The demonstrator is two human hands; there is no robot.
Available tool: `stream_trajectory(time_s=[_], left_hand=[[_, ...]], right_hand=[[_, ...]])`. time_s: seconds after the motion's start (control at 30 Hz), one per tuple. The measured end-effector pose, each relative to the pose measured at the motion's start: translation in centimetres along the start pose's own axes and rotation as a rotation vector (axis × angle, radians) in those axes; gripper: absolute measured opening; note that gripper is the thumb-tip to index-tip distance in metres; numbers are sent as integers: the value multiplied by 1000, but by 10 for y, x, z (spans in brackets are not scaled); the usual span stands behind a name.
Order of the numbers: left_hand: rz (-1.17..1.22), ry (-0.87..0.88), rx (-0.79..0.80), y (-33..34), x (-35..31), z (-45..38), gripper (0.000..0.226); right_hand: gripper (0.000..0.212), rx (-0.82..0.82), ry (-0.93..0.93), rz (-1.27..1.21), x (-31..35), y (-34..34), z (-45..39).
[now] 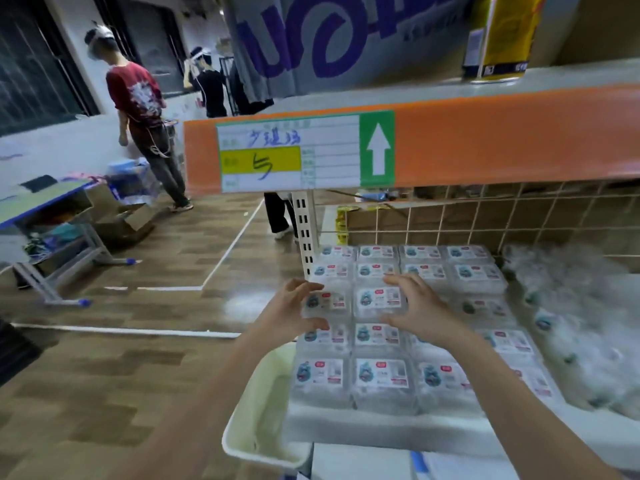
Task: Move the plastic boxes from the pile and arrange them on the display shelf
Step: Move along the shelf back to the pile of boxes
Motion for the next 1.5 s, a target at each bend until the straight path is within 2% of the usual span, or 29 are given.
stream_trajectory(time_s=[0.07, 0.23, 0.67, 0.8, 0.93, 1.03, 1.1, 1.37, 1.43, 1.5], left_hand=[[-7, 80, -68, 1, 2, 0, 66], [-11, 94, -107, 1, 1, 1, 57], [-44, -5, -35, 5, 2, -5, 57], [-123, -30, -14, 1, -1, -4, 53], [-245, 6, -29, -11, -11, -9, 68], [-297, 62, -10, -16, -37, -21, 47], [-345, 128, 8, -14, -68, -32, 42], [-575, 294, 155, 38, -199, -76, 46], [-576, 311, 193, 57, -234, -81, 48], [-540, 334, 222, 77, -273, -86, 46]], right_hand=[[67, -11, 31, 19, 1, 1, 2], [67, -30, 89, 106, 4, 1, 3], [61, -44, 96, 158, 7, -4, -4], [59, -45, 74, 182, 7, 0, -3], [63, 4, 53, 215, 12, -5, 3], [58, -5, 27, 228, 15, -20, 11], [51, -28, 30, 260, 11, -32, 17], [46, -106, 253, 536, -45, -90, 71], [36, -165, 329, 584, -68, -110, 98], [37, -224, 379, 611, -93, -128, 131]])
Point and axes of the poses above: each hand's wrist, its own z-axis away from the middle knuckle, its own y-axis out of the palm, x = y × z, the point moved 6 cm from there along -z, towards the middle knuckle, and after that the axes turned 13 degrees about x, right-handed, at the moved point
